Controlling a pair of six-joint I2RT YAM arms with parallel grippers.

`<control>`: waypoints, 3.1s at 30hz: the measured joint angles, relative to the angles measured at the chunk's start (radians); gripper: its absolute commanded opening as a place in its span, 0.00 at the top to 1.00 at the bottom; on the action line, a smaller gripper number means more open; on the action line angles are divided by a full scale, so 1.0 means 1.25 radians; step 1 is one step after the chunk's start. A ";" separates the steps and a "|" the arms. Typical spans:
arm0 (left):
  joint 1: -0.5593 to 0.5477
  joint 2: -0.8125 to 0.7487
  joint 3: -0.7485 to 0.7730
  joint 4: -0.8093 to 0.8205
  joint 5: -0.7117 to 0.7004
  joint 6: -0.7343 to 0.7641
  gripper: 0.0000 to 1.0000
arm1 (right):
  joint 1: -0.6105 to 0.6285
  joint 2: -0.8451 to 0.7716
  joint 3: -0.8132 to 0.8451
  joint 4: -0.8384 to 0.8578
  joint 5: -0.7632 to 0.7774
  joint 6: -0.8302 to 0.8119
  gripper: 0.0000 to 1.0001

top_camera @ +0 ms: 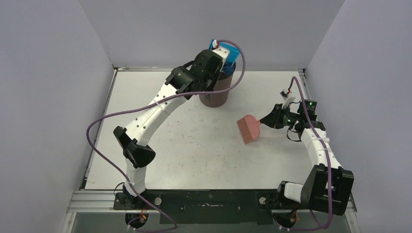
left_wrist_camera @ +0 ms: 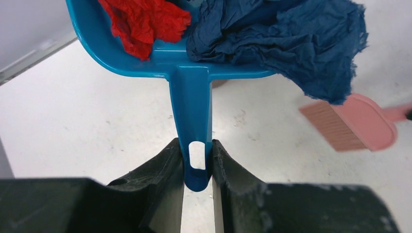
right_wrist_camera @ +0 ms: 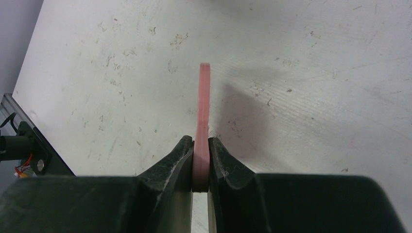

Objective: Sweep away the paper scraps from the table

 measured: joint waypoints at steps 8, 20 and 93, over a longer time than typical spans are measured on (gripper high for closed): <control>0.087 0.076 0.128 -0.051 -0.092 0.084 1.00 | 0.000 0.000 0.000 -0.007 -0.009 -0.020 0.95; 0.116 0.084 0.079 0.132 -0.336 0.388 1.00 | 0.000 0.000 0.000 -0.016 -0.025 -0.025 0.95; -0.111 -0.307 -0.662 0.504 -0.578 0.434 1.00 | 0.000 0.003 0.000 -0.027 -0.042 -0.045 0.95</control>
